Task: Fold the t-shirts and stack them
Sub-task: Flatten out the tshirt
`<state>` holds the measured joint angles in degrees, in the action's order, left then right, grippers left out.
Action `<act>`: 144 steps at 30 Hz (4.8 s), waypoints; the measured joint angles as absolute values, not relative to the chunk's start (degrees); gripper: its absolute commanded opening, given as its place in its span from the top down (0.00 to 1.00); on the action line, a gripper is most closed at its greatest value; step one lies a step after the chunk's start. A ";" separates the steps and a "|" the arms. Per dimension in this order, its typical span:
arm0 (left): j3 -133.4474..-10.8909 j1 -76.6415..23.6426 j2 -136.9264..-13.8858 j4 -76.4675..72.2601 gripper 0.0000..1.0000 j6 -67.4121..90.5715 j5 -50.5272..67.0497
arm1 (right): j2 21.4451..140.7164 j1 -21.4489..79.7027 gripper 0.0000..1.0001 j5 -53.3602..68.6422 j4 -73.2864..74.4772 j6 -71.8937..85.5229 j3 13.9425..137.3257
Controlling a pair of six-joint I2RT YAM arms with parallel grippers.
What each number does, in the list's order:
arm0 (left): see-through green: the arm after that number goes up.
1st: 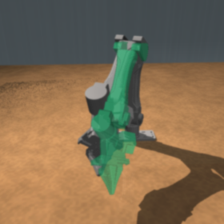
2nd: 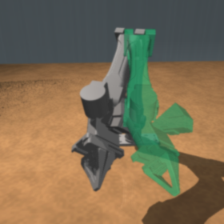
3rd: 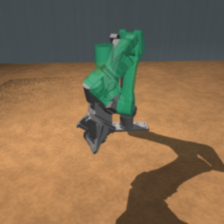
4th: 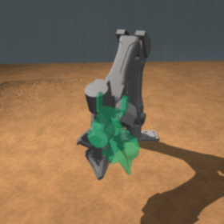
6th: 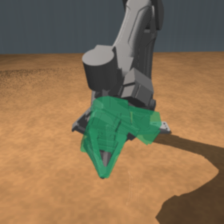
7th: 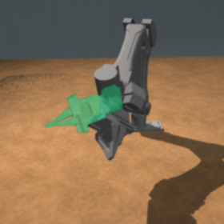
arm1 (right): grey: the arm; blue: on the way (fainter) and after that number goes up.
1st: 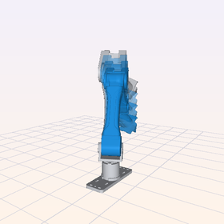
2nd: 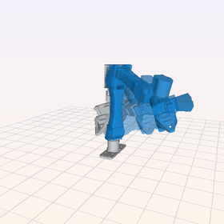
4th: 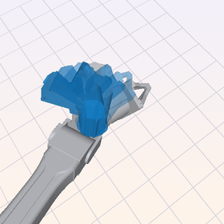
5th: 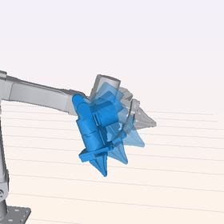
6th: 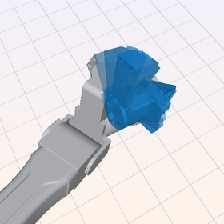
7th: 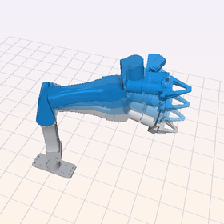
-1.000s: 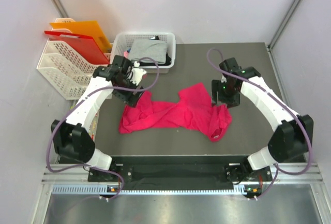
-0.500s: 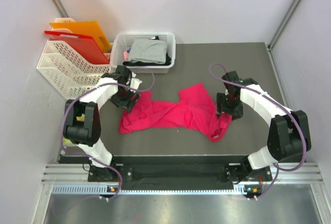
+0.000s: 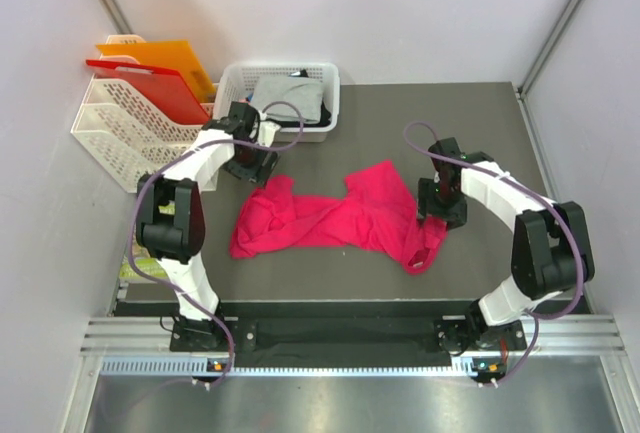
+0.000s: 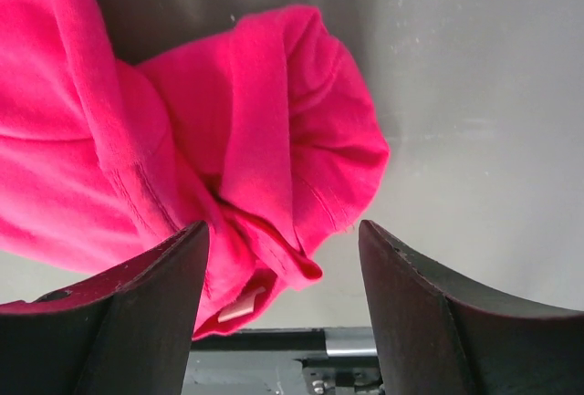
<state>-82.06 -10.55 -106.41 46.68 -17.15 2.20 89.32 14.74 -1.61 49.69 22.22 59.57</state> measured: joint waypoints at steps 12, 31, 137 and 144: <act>-82.52 -11.16 -110.32 40.93 0.23 -12.78 11.60 | 91.33 14.74 0.35 -0.58 47.83 22.31 59.55; -86.21 -14.79 -117.43 35.09 0.30 -13.06 12.78 | 90.28 14.72 0.36 2.07 47.03 22.98 57.63; -130.43 -6.17 -84.82 54.06 1.00 -17.08 0.23 | 65.01 19.88 1.00 -5.96 59.48 15.49 116.81; -124.60 -6.20 -73.43 55.13 1.00 -17.08 5.10 | 57.56 19.81 1.00 -4.43 62.02 15.62 119.79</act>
